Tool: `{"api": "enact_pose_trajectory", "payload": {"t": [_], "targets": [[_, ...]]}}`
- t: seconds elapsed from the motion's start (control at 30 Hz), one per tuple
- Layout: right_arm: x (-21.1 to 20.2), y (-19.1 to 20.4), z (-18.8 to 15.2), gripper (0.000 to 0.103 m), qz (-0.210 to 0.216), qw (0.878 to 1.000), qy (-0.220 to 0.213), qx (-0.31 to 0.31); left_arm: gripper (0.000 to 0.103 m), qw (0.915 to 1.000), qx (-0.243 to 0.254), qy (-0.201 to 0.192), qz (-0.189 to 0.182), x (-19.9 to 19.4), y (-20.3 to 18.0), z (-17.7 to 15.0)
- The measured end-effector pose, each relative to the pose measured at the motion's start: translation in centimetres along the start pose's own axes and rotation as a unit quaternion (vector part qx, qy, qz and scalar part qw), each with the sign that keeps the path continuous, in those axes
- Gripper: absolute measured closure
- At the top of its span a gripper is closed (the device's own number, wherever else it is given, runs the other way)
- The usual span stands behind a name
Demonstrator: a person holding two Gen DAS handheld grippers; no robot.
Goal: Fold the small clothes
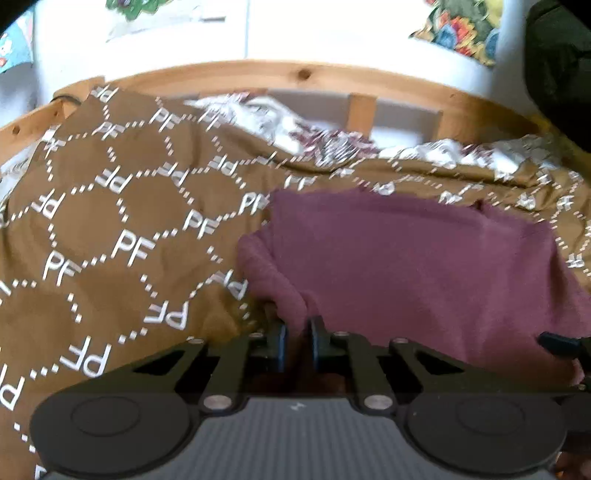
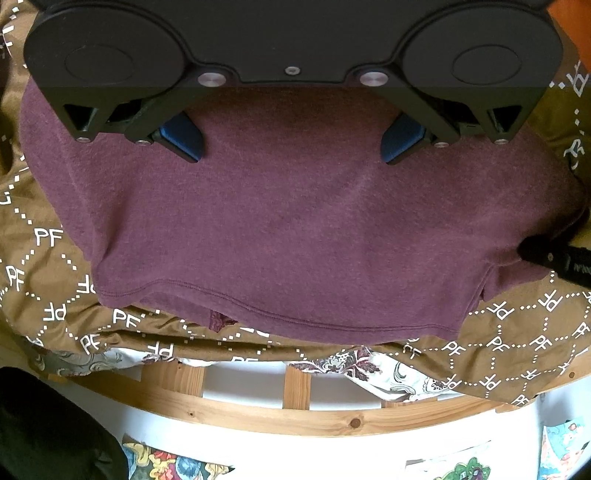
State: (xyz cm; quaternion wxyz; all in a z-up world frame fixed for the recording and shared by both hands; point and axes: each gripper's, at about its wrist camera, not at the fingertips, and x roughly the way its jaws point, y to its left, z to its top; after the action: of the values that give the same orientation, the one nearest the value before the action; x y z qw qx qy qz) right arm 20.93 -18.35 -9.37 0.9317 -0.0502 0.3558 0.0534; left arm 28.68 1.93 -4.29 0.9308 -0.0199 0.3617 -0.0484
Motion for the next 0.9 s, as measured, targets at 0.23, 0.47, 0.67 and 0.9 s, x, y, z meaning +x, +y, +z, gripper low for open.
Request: {"api": "enact_pose_trajectory", "payload": {"t": [0.23, 0.47, 0.67, 0.9], "targets": [[-2.8, -5.6, 2.0, 0.001, 0.050, 0.994, 0.063, 0.078, 0.092, 0.9979, 0.003, -0.035, -0.054, -3.1, -2.5, 3.5], [-7.3, -12.7, 2.3, 0.000, 0.029, 0.989, 0.035, 0.140, 0.097, 0.9902, 0.070, -0.069, -0.099, -6.0, -11.4, 5.9], [-10.6, -17.9, 1.9, 0.000, -0.033, 0.989, -0.024, 0.141, 0.098, 0.9834, 0.123, -0.050, -0.124, -4.6, -19.9, 4.0], [-9.6, -23.5, -0.5, 0.000, -0.037, 0.969, 0.002, 0.245, 0.098, 0.9776, 0.174, -0.013, -0.117, -2.0, -24.6, -0.7]]}}
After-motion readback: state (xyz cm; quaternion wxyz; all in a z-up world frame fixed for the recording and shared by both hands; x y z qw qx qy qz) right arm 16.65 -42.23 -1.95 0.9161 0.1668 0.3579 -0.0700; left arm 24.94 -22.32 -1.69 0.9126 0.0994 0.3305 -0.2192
